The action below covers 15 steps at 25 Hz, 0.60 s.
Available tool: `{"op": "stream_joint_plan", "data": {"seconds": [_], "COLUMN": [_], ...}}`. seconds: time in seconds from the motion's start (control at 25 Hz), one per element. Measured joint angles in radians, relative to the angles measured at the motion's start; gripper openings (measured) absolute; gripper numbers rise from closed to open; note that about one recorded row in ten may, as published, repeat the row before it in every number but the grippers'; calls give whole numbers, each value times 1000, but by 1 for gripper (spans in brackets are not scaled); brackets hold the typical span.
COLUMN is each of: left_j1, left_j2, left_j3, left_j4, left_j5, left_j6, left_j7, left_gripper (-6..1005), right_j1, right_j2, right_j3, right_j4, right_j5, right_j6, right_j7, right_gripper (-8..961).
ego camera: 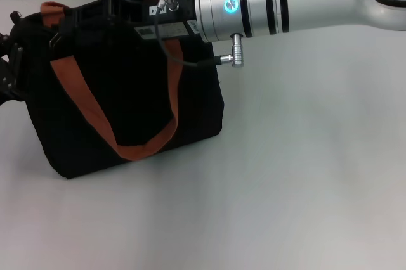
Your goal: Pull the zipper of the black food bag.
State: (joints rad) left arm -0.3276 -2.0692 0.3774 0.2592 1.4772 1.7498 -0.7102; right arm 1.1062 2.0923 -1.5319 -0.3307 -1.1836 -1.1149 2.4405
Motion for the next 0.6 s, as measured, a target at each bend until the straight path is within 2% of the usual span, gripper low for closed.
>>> {"op": "stream_joint_plan", "data": {"seconds": [0.6], "left_j1": [-1], "left_j2": [0], "left_j3": [0], "left_j4": [-10], "left_j5": [0], "left_j6": [14], "left_j7": [0], "left_gripper": [8], "right_j1": [-9], "right_j2": [0], "right_j3": [-13], "right_j4": [-5], "right_j5": [5], "right_j6": [9], "right_j7": [-6], "right_gripper": [350]}}
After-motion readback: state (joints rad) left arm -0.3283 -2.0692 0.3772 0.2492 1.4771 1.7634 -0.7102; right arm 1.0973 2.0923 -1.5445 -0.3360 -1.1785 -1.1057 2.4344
